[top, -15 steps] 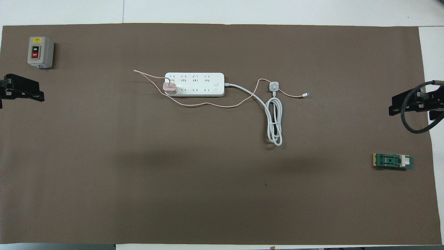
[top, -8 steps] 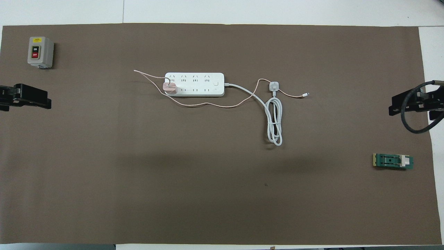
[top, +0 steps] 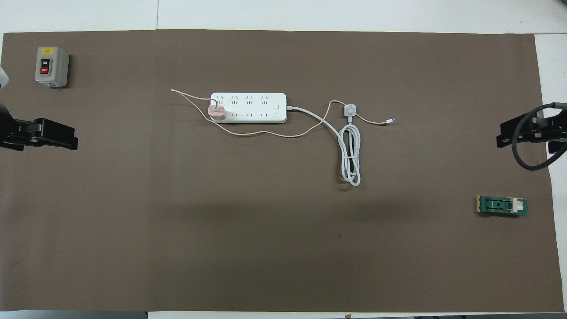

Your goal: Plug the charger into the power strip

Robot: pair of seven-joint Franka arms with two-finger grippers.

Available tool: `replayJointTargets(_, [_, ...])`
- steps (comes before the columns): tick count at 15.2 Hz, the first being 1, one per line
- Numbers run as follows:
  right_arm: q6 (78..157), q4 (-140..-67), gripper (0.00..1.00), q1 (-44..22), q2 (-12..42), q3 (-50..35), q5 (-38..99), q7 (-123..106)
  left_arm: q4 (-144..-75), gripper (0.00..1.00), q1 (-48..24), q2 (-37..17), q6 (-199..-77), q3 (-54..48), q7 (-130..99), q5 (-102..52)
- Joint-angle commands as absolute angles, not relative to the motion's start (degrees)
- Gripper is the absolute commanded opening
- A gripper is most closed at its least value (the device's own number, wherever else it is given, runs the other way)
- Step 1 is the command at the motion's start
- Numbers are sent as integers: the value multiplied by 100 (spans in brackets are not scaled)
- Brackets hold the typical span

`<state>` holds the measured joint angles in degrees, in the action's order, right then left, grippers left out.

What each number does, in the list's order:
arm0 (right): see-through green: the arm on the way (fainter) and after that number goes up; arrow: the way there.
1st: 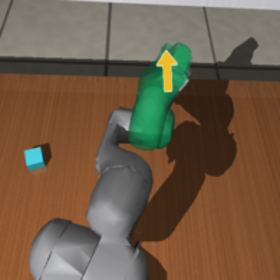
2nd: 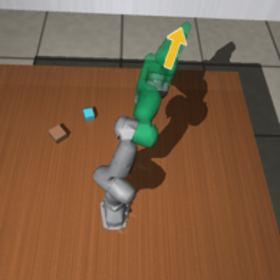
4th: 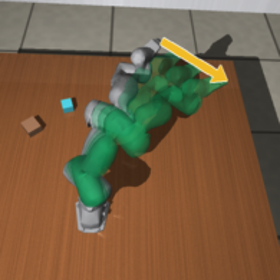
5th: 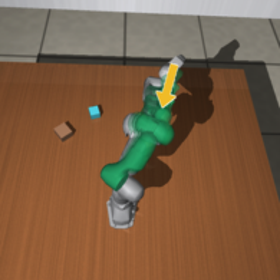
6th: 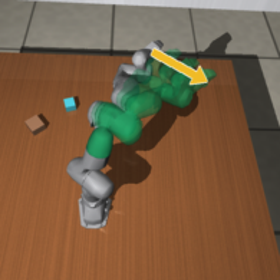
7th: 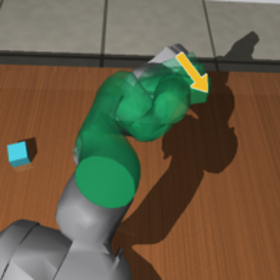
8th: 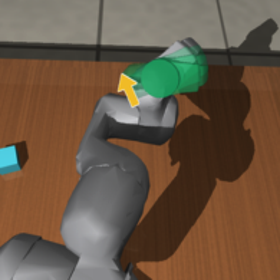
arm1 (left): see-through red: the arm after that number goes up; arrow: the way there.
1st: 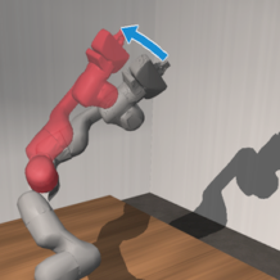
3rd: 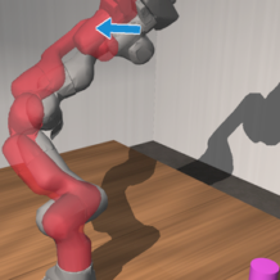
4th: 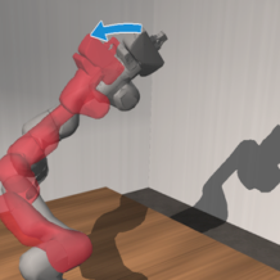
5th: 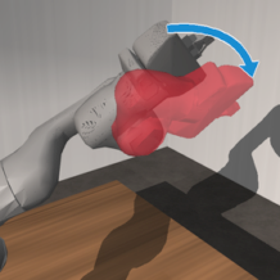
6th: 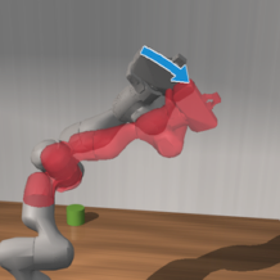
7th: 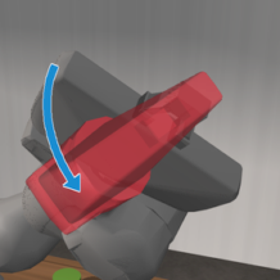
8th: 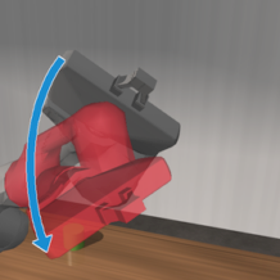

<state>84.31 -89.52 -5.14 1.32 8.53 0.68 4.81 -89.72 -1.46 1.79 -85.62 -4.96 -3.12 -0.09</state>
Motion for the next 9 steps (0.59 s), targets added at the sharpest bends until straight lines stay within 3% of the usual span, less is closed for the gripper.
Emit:
replayJointTargets(1, [8385,-9026,100,-483,53,844,62,343,-9176,100,-264,396,-8446,-448,-684,-18])
replayJointTargets(9, [8385,-9026,100,-483,53,852,53,343,-9176,100,-272,378,-8517,-440,-1125,-88])
